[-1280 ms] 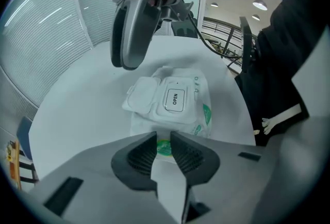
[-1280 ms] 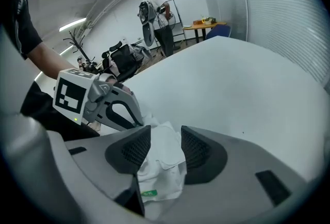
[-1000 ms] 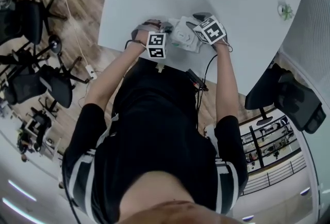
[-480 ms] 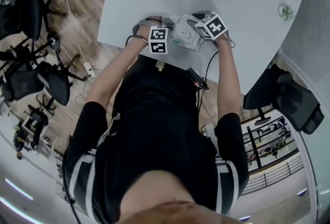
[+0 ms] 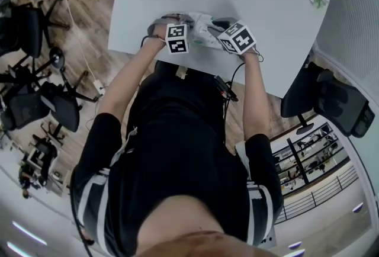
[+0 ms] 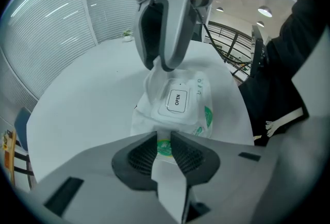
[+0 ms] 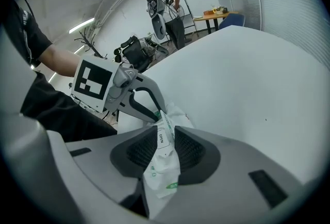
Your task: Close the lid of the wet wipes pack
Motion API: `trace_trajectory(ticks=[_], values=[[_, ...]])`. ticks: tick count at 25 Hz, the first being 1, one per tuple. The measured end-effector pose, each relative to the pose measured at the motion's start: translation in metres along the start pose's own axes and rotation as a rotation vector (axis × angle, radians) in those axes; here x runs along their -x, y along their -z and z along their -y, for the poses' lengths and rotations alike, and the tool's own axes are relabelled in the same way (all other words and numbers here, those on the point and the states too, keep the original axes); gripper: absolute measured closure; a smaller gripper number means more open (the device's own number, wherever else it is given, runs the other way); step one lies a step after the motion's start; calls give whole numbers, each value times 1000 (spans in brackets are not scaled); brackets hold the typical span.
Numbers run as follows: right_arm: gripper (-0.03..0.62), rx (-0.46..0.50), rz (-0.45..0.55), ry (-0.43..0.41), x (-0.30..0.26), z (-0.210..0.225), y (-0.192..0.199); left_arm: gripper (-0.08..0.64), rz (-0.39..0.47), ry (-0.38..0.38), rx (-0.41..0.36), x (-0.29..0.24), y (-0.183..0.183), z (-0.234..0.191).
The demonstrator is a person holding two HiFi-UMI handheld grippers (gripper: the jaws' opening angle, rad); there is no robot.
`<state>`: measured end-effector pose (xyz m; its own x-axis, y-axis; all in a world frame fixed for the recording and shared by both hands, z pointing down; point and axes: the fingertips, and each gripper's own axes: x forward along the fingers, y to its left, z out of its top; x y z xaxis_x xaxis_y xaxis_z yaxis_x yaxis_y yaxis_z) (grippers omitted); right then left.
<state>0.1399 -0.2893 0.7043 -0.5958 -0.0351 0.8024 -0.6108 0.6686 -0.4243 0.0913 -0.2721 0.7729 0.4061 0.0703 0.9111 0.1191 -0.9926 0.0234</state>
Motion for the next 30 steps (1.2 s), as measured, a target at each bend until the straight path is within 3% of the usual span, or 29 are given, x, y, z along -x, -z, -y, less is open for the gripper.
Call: trace_trajectory(ticks=[9, 24, 30], values=[[472, -48, 2, 34, -21, -30, 37, 480, 16, -2, 2, -2, -4, 1], [509, -17, -73, 163, -44, -28, 58, 480, 29, -11, 40, -3, -5, 0], [509, 34, -134, 255, -51, -26, 58, 480, 32, -15, 48, -3, -3, -1]])
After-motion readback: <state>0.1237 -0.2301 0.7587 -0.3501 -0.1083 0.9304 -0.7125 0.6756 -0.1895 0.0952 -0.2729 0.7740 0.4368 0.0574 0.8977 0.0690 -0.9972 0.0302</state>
